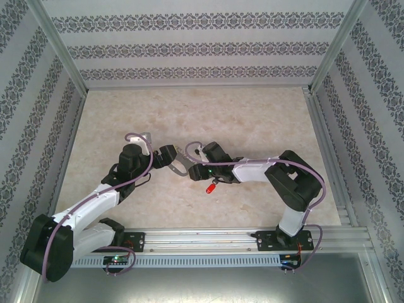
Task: Put the keys on the keyring
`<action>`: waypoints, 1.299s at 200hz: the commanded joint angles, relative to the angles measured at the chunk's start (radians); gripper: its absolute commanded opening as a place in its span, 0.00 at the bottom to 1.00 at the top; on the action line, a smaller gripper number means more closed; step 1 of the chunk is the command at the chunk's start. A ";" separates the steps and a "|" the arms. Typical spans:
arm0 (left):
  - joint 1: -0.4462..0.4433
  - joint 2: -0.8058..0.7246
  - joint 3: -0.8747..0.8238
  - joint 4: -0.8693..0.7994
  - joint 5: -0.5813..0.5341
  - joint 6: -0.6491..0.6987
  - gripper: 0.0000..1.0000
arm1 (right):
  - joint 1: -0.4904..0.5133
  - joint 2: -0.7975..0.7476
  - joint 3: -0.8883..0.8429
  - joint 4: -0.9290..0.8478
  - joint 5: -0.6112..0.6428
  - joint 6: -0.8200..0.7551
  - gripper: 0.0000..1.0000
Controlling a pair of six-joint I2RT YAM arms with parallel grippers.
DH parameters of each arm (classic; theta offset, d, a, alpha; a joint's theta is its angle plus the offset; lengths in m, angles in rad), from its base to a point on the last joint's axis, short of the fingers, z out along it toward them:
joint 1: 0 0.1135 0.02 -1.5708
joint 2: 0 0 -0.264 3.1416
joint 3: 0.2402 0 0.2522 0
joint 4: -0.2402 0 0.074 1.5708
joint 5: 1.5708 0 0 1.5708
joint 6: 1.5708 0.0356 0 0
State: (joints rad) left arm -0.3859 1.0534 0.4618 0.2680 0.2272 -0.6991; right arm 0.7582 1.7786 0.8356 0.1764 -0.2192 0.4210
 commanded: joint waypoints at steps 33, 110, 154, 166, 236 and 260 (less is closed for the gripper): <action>0.000 -0.009 -0.011 -0.008 -0.014 0.014 1.00 | -0.006 -0.003 -0.002 0.027 -0.032 0.026 0.55; 0.000 -0.003 -0.006 0.000 -0.012 0.015 1.00 | 0.003 -0.033 -0.019 0.044 -0.059 0.048 0.55; 0.001 -0.002 -0.007 -0.003 -0.010 0.015 1.00 | 0.009 -0.040 -0.023 0.045 -0.059 0.051 0.55; 0.000 -0.004 -0.007 -0.003 -0.010 0.015 1.00 | 0.009 -0.047 -0.029 0.045 -0.059 0.051 0.54; 0.001 0.000 -0.007 0.005 -0.009 0.010 1.00 | 0.008 -0.016 -0.016 0.038 -0.052 0.049 0.48; 0.001 0.000 -0.006 0.005 -0.009 0.011 1.00 | 0.009 -0.011 -0.019 0.036 -0.051 0.056 0.47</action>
State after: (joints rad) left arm -0.3859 1.0538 0.4618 0.2680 0.2272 -0.6994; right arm 0.7570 1.7607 0.8219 0.2062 -0.2699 0.4686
